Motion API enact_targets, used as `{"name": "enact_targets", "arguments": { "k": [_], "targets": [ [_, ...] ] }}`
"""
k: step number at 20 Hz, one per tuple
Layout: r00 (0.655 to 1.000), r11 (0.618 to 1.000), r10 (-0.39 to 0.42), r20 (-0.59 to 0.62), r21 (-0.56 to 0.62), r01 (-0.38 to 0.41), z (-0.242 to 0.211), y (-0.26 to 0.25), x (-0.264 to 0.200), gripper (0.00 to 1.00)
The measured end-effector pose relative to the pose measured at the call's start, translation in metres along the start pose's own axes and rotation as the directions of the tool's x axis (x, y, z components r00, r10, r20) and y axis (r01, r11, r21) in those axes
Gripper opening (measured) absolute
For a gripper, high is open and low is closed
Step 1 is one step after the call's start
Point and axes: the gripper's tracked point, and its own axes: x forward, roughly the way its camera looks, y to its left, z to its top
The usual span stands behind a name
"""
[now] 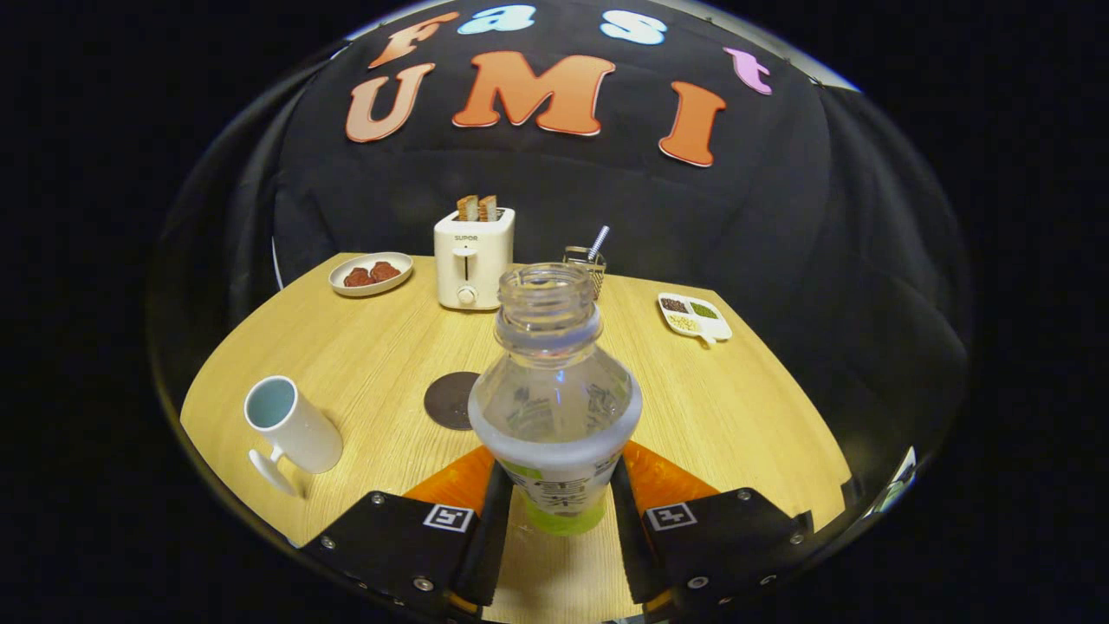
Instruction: Take the bottle from table, then pour the juice into the cup, finally place the bottle on the coaster
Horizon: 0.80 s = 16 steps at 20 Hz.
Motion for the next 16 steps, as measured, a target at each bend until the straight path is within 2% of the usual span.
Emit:
{"name": "enact_targets", "arguments": {
  "k": [4, 10, 12, 16],
  "targets": [
    [1.000, 0.979, -0.010, 0.019, -0.201, 0.013, 0.017, 0.028, -0.009, 0.56],
    [0.999, 0.900, -0.016, 0.034, -0.434, 0.029, 0.026, 0.070, -0.011, 0.55],
    [0.998, 0.858, -0.038, 0.054, -0.510, 0.060, 0.028, 0.075, -0.010, 0.54],
    [0.989, 0.730, -0.087, 0.119, -0.668, 0.145, 0.036, 0.078, -0.007, 0.54]
  ]
}}
